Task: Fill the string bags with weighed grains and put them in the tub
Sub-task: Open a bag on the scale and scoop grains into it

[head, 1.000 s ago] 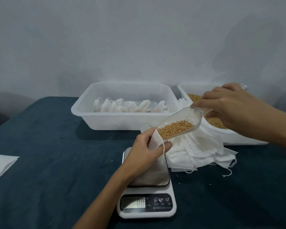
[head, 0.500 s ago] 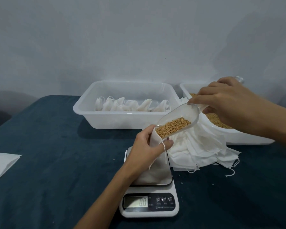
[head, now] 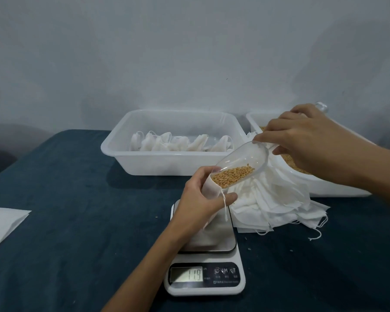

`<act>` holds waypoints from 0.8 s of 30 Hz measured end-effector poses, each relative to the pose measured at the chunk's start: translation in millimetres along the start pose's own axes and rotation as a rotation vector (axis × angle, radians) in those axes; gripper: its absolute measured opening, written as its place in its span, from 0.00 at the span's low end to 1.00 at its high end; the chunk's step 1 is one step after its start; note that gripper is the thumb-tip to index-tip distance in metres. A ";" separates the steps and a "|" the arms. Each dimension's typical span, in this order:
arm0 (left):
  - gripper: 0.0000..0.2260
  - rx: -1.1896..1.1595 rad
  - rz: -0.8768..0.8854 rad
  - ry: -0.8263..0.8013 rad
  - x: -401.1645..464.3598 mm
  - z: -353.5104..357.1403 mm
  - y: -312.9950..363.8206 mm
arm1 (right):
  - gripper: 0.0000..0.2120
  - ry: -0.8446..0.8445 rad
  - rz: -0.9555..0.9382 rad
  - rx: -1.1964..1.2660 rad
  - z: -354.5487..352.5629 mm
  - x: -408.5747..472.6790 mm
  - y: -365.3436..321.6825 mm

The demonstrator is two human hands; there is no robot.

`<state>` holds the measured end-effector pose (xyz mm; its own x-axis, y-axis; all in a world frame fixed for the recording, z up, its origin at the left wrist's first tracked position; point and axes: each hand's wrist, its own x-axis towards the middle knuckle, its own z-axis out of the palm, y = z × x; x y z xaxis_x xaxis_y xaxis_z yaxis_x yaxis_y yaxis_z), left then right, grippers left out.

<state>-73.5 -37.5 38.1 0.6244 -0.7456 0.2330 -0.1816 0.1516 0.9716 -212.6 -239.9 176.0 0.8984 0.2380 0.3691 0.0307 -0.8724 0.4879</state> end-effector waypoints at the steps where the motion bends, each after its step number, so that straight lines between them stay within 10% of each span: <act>1: 0.24 -0.004 0.001 -0.002 -0.2 -0.2 0.1 | 0.21 0.003 -0.001 -0.002 -0.2 0.2 -0.7; 24: 0.26 -0.064 -0.023 -0.001 -0.2 -1.8 2.6 | 0.23 -0.002 0.105 0.125 16.3 -7.9 1.3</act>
<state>-72.7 -35.8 40.7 0.6272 -0.7498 0.2106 -0.1182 0.1756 0.9773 -212.5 -249.8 160.7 0.9005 0.1422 0.4109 -0.0091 -0.9387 0.3447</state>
